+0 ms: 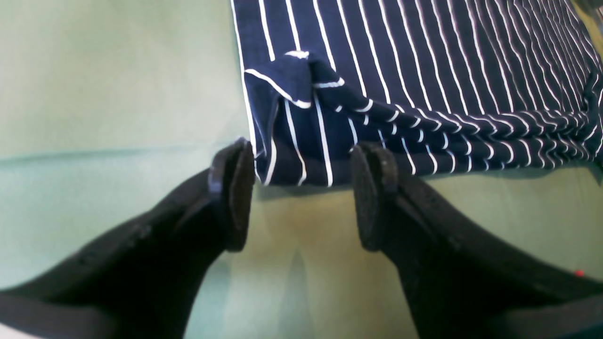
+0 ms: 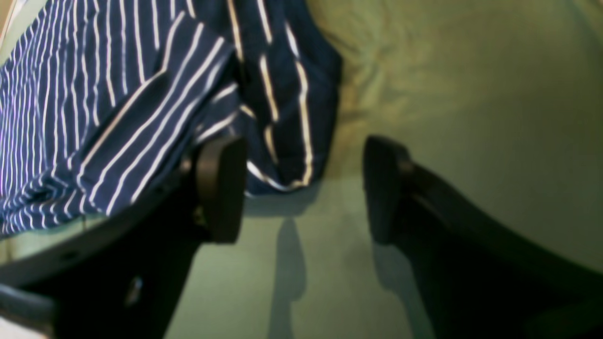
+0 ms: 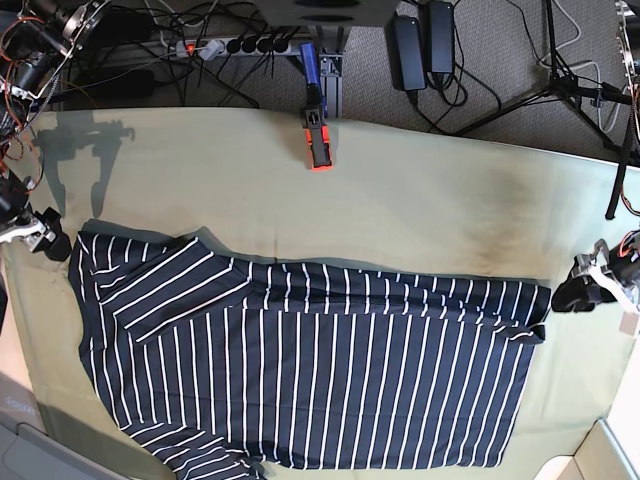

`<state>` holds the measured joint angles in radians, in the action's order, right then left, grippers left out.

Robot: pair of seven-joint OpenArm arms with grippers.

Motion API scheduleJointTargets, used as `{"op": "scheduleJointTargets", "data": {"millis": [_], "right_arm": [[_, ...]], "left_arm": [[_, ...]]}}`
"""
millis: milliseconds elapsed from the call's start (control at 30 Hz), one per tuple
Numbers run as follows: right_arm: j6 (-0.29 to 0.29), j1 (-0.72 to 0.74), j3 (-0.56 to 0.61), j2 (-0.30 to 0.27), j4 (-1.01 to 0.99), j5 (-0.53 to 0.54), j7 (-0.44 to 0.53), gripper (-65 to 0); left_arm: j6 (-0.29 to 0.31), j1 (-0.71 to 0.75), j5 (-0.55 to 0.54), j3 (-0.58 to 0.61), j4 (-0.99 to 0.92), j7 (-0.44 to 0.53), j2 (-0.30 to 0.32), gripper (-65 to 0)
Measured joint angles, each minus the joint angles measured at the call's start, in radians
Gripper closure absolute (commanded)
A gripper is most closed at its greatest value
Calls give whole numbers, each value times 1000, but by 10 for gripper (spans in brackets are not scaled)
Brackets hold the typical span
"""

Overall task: Fold the T-shirt properly
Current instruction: 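Release the shirt and reposition both grippers at its edges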

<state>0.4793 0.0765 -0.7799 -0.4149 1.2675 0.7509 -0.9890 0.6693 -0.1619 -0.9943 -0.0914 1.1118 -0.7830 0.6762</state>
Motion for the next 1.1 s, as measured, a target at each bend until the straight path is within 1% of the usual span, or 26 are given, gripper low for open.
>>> {"op": "scheduleJointTargets", "data": {"millis": [100, 167, 333, 567, 867, 1033, 1100], "right_arm": [[0, -8, -11, 22, 0, 4, 1, -386], [0, -12, -13, 42, 0, 4, 9, -386], [0, -10, -11, 112, 0, 1, 31, -386], [0, 11, -14, 162, 0, -16, 50, -386], [0, 33, -14, 163, 0, -59, 60, -386], [0, 34, -67, 161, 0, -60, 60, -386], [0, 32, -90, 147, 0, -60, 56, -386]], "left_arm": [[0, 44, -31, -19, 0, -20, -1, -359], [1, 63, -73, -39, 0, -41, -3, -359], [6, 67, -141, -46, 0, -72, -5, -359], [6, 67, -162, -46, 0, -78, -6, -359], [6, 67, -163, -46, 0, -78, -6, -359], [6, 67, -164, -46, 0, -78, -6, -359], [6, 67, -179, -46, 0, -92, -5, -359]]}}
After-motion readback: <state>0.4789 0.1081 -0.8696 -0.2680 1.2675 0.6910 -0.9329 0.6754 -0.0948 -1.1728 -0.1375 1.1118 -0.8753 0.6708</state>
